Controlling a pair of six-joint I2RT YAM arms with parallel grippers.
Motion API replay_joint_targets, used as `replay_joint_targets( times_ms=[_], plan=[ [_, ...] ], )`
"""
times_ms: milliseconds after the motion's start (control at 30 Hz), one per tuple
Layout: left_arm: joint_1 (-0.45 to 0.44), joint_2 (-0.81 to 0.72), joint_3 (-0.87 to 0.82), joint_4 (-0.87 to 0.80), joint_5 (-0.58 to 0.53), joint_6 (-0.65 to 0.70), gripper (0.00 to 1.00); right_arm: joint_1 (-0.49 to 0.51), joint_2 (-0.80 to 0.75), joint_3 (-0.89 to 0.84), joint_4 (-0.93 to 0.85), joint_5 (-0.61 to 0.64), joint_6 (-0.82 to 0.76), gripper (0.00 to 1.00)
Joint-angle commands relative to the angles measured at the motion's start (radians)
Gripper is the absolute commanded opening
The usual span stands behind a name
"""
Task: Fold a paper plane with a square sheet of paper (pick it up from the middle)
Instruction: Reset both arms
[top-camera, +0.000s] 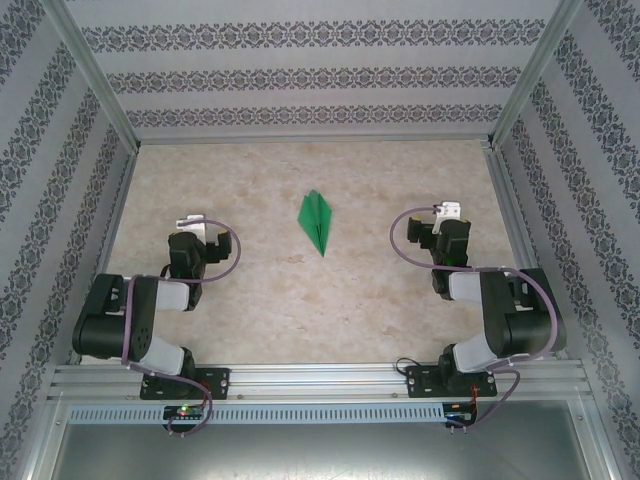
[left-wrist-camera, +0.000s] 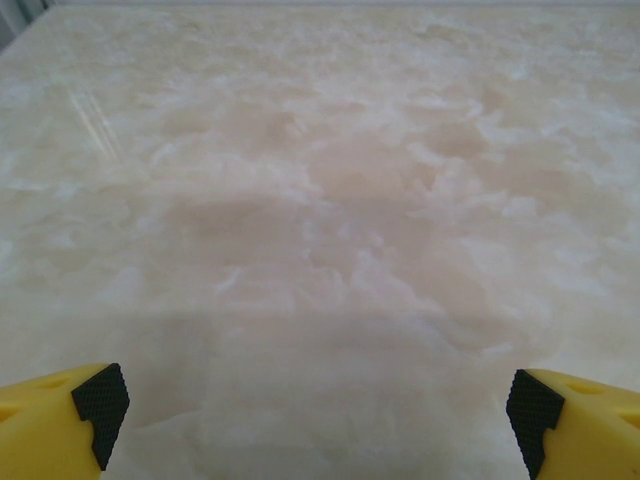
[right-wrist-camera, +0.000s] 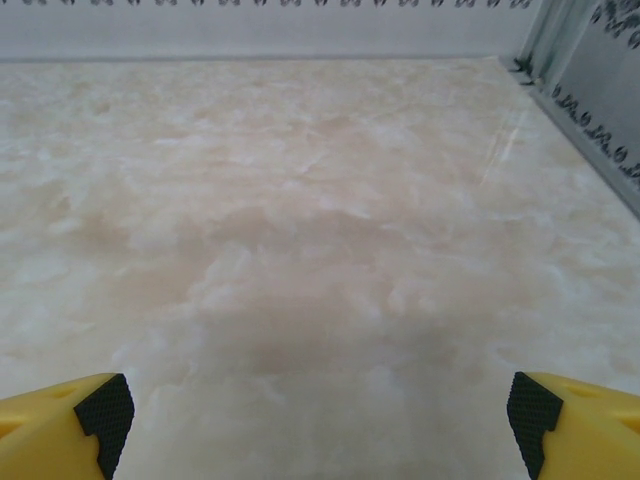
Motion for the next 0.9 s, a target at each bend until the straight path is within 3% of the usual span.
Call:
replay_joint_targets(
  times_ms=[0,233,867],
  plan=[
    [0.012,0.048,0.034,0.102,0.048,0.032,1.0,-0.009,0.004,-0.013,0.105,-0.07,-0.014,0.98],
    [0.009,0.052,0.086,0.007,-0.013,0.019,1.0,-0.01,0.005,0.01,0.061,-0.061,-0.008,0.98],
    [0.009,0.055,0.097,-0.015,0.032,0.036,1.0,-0.01,0.0,0.003,0.068,-0.071,-0.013,0.98]
  ],
)
